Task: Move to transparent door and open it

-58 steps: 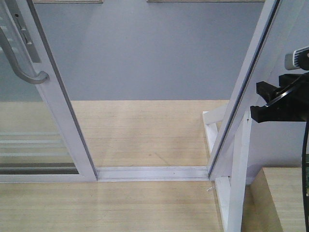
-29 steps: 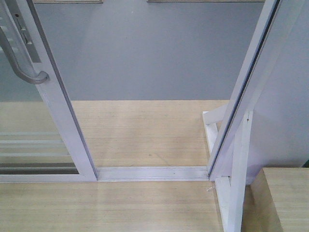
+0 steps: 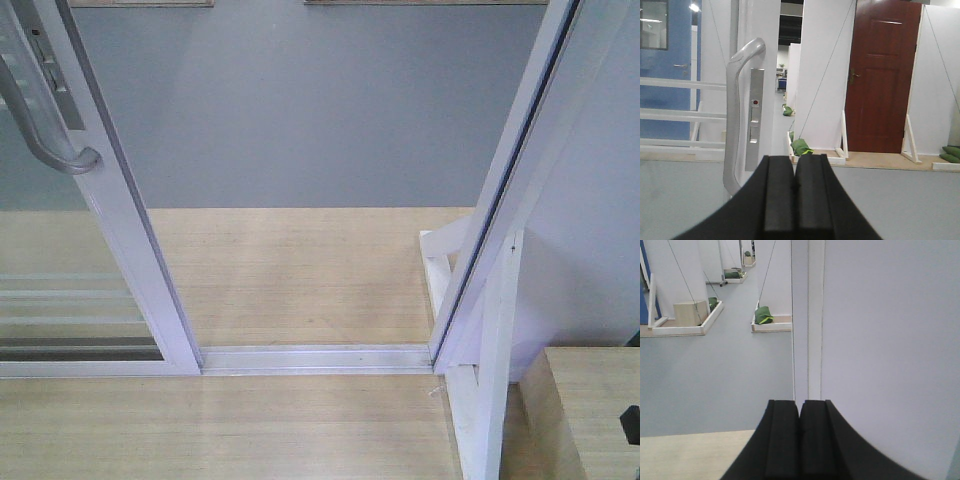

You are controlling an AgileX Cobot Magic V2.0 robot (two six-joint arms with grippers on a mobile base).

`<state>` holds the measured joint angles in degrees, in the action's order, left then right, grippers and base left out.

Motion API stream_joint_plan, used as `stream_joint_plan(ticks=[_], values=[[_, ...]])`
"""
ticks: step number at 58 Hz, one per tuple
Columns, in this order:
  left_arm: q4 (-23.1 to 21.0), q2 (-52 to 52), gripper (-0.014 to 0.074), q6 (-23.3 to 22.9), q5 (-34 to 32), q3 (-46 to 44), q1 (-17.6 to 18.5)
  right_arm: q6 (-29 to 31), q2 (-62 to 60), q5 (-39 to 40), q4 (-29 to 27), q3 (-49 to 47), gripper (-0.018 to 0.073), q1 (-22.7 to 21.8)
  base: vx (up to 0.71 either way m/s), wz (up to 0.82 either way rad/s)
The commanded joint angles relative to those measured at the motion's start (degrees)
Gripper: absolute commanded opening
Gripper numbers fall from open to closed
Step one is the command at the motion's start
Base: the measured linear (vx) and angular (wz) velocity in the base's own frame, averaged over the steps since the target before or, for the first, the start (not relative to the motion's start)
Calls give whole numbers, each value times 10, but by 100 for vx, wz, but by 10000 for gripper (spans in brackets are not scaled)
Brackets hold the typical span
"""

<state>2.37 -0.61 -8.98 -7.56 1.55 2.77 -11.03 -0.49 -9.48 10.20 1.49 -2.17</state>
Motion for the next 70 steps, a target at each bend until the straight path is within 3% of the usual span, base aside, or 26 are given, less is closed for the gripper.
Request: stream_joint_plan(ticks=[1, 7, 11, 19, 55, 70], values=[[-5, -8, -3, -4, -44, 18, 3, 21, -9, 54, -28, 9, -8, -4, 0, 0], [-5, -8, -3, -4, -44, 18, 3, 97, -9, 69, -45, 10, -6, -5, 0, 0], [-5, -8, -3, -4, -44, 18, 3, 136, -9, 76, -93, 10, -6, -5, 0, 0], [-5, -8, -3, -4, -44, 18, 3, 145, -9, 74, -158, 10, -5, -4, 0, 0], [-5, -8, -3, -4, -44, 18, 3, 145, -9, 74, -158, 10, -5, -4, 0, 0], [-5, -8, -3, -4, -14, 18, 3, 145, -9, 74, -158, 10, -5, -4, 0, 0]])
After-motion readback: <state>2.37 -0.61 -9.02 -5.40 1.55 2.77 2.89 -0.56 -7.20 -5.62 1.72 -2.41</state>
